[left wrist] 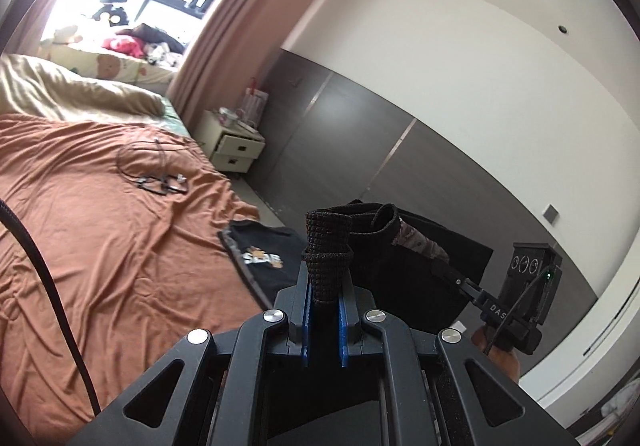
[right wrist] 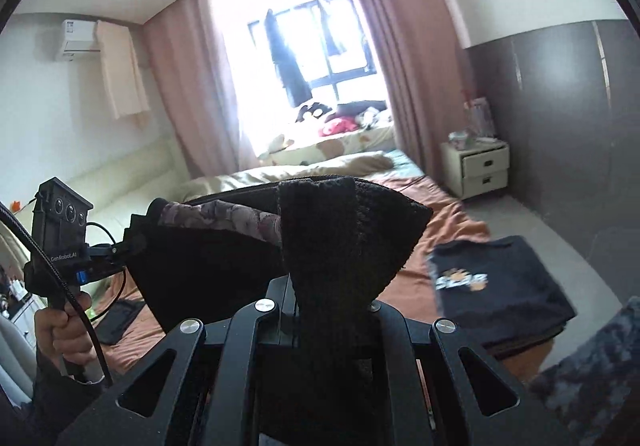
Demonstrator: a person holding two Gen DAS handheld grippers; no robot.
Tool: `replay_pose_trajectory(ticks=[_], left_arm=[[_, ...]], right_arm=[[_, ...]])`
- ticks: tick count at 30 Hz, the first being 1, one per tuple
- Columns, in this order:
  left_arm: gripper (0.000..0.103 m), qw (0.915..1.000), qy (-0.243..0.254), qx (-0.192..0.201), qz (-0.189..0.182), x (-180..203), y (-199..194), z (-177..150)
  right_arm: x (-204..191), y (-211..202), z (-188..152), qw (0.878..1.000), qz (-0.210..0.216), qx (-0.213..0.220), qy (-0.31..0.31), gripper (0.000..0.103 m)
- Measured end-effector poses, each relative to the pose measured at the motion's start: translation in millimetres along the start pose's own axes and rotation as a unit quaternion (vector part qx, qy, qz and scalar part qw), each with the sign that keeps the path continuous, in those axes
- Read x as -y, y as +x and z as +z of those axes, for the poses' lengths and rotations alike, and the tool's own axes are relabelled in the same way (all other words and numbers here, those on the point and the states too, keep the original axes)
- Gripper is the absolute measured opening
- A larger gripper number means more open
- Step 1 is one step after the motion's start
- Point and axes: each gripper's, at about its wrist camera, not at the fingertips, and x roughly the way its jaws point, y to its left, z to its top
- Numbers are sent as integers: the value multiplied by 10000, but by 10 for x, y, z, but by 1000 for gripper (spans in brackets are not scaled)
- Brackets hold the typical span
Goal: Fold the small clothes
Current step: 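Carry the folded black shirt with both grippers toward the clothes stack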
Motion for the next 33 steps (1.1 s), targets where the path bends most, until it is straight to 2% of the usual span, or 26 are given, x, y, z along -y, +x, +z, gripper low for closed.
replay_pose_trajectory(ticks=[8, 18, 23, 28, 33], left_arm=[[11, 9974, 390, -457, -406, 496, 758, 92], [11, 9902, 497, -948, -897, 658, 1707, 234], [11, 9864, 492, -1130, -1089, 616, 2127, 348], [11, 9842, 410, -1308, -1123, 412, 2552, 412], [11, 9837, 402, -1487, -929, 162, 2979, 489]], right_arm=[[80, -44, 29, 9978, -637, 141, -66, 8], [-22, 180, 121, 9917, -1258, 269, 28, 7], [-107, 394, 132, 9890, -1447, 318, 47, 7], [-223, 804, 72, 9878, -1522, 280, 150, 7], [-386, 1296, -38, 9876, -1544, 141, 240, 7]])
